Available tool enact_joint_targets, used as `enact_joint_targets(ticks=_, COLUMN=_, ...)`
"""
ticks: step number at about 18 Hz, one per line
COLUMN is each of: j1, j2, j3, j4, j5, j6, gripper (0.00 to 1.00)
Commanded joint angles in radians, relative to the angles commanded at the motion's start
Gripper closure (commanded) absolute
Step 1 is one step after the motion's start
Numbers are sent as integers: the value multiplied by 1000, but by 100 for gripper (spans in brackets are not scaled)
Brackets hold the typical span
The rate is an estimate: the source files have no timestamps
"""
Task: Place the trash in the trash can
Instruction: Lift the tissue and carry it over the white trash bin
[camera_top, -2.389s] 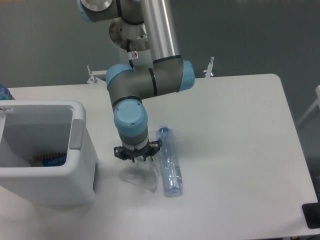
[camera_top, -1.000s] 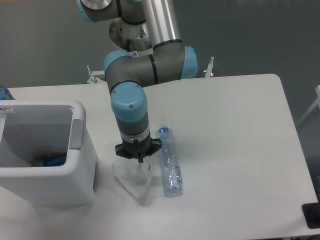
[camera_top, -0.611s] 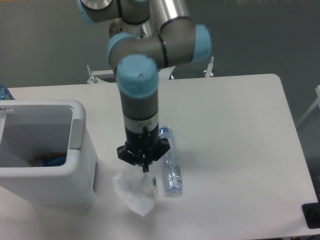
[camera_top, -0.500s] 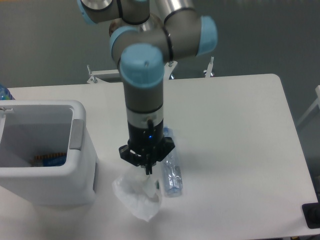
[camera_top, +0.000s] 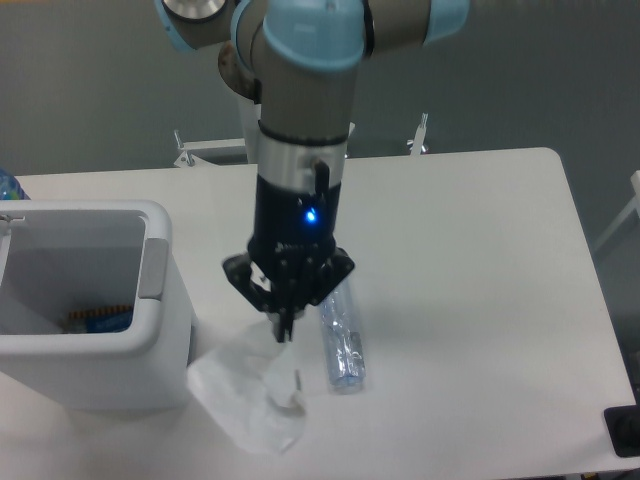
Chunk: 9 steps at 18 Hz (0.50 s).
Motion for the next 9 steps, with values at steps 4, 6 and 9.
enact_joint_targets(ticks=4, j1=-9, j2=57, j3=-51, j4=0, j5=-91, j6=2, gripper=96)
enact_joint_targets(ticks=6, j1=-11, j2=81, j3=-68, j4=2, j5=-132, j6=2, gripper=96)
enact_joint_targets(ticks=9, j1=-17, j2=106, j3=-87, j4=2, j5=-172, j6=3, gripper=96)
